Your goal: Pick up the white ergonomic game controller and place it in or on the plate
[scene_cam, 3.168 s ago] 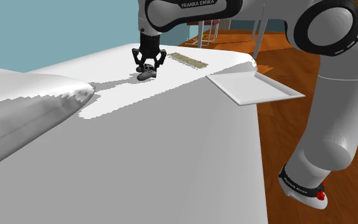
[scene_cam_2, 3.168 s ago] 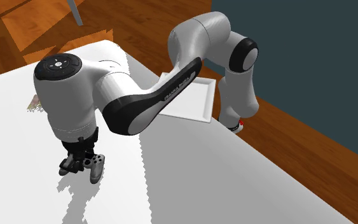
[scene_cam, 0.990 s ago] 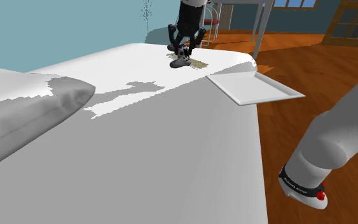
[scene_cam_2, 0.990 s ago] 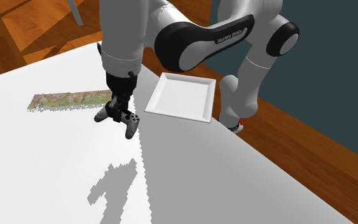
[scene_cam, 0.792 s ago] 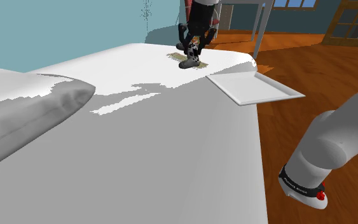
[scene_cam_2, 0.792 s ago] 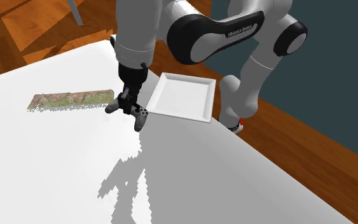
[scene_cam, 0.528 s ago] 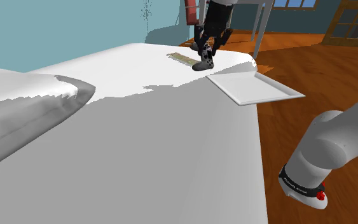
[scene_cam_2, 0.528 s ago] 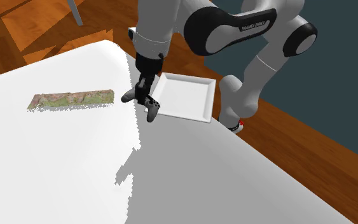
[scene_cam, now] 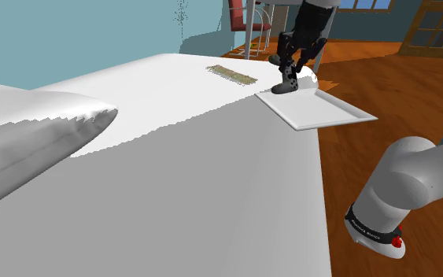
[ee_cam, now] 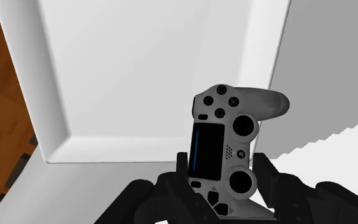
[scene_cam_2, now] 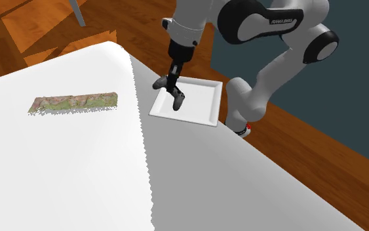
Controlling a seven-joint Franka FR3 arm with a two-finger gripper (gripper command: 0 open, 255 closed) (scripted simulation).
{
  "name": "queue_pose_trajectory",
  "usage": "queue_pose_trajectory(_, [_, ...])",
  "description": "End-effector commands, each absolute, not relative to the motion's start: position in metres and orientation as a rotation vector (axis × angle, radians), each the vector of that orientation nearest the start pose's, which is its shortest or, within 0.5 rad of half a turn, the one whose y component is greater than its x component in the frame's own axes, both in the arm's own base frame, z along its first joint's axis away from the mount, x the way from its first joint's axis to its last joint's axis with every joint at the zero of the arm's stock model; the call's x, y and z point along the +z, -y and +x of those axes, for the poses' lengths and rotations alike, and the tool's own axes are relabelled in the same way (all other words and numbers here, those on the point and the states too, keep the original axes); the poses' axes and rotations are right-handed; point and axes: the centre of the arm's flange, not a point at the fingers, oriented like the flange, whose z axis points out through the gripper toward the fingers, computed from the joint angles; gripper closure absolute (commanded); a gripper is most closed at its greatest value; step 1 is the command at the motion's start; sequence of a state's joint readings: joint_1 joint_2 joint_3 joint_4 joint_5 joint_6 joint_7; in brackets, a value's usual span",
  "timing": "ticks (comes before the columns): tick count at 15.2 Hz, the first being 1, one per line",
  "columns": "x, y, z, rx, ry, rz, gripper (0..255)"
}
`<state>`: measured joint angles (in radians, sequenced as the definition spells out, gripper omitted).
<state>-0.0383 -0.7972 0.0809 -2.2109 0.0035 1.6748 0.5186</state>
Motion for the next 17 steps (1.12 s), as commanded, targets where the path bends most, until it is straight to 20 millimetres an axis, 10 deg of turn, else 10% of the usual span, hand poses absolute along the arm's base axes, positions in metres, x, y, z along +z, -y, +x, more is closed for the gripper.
queue_pose_trajectory(1, [0.673, -0.012, 0.286, -0.411, -0.754, -3.004, 255])
queue_pose_trajectory(7, [0.674, 0.03, 0.209, -0.411, -0.754, -3.004, 255])
queue_pose_trajectory(17, [0.621, 0.03, 0.209, -0.411, -0.754, -3.004, 255])
